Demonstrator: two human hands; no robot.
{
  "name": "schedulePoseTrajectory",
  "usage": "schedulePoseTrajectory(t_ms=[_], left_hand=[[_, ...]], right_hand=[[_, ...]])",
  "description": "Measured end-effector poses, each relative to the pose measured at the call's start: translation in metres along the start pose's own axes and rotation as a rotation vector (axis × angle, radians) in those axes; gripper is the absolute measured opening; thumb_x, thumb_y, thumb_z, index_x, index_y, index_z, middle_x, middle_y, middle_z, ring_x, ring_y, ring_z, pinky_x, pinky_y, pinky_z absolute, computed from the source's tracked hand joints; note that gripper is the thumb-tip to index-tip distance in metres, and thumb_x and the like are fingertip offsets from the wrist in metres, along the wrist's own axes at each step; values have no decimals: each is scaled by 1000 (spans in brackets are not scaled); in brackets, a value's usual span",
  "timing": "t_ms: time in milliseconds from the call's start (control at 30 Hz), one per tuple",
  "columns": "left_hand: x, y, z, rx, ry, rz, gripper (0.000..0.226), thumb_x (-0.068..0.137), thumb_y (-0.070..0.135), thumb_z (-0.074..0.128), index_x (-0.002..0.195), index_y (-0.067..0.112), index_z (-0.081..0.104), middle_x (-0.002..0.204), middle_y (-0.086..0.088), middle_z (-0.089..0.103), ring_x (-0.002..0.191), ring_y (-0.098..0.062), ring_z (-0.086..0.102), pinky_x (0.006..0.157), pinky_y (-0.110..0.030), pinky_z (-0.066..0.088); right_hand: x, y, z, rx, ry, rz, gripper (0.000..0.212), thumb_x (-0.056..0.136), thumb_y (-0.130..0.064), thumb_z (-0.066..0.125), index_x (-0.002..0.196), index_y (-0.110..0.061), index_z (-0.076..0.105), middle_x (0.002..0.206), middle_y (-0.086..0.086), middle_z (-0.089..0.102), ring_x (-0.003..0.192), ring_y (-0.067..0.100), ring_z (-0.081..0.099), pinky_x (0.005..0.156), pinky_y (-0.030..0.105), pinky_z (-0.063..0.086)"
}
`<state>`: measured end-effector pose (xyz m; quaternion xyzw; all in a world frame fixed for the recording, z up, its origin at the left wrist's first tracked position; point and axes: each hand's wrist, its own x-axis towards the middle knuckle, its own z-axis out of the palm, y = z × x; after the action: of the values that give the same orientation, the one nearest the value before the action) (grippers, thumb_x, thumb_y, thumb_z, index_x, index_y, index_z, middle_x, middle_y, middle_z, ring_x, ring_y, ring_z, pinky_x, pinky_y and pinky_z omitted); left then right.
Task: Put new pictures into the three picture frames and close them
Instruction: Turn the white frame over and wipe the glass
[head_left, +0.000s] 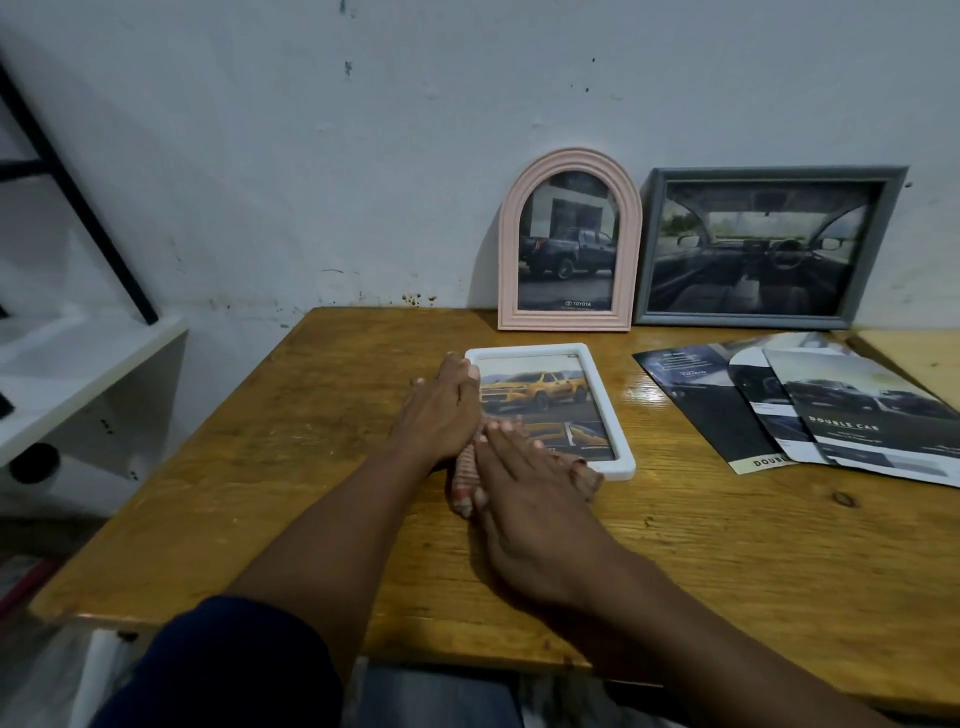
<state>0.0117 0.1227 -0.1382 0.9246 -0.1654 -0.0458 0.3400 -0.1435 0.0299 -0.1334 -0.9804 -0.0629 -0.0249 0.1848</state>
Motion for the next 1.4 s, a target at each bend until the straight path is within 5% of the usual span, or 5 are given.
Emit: schedulePoseTrajectory(t_ms=[167,367,500,1133,1400], left_hand=[[13,-10,-13,-377,-122,-68,93,57,107,28,140,77,0,170,4,13,155,-29,15,119,-63,20],[-53,14,-13,114,0,395,75,98,67,41,161,40,9,168,15,8,153,-6,3,123,-43,10],[-79,7,-6,471,-144,640,68,99,64,43,159,35,29,166,8,26,153,-12,15,125,-37,10],[58,9,4,389,-213,168,64,108,52,18,163,26,-2,169,2,-15,155,-20,-15,123,-44,-2],[35,-5,4,-35,227,173,61,109,44,21,163,31,-5,171,6,-1,155,-12,-4,127,-48,7]], right_hand=[[5,23,-54,523,292,116,42,106,-37,36,144,-28,49,140,-1,56,120,12,53,104,38,45],[37,97,-38,177,224,242,82,93,-71,10,141,-14,44,150,11,44,143,28,32,119,48,23],[41,107,-19,70,169,264,64,102,-54,14,150,-18,33,164,8,18,153,21,6,121,49,9],[42,112,-19,-13,152,206,65,100,-52,16,153,-16,28,164,6,18,152,18,6,121,34,10],[107,85,-39,28,211,-95,46,103,-29,37,147,-20,43,158,0,35,148,18,24,120,42,22]])
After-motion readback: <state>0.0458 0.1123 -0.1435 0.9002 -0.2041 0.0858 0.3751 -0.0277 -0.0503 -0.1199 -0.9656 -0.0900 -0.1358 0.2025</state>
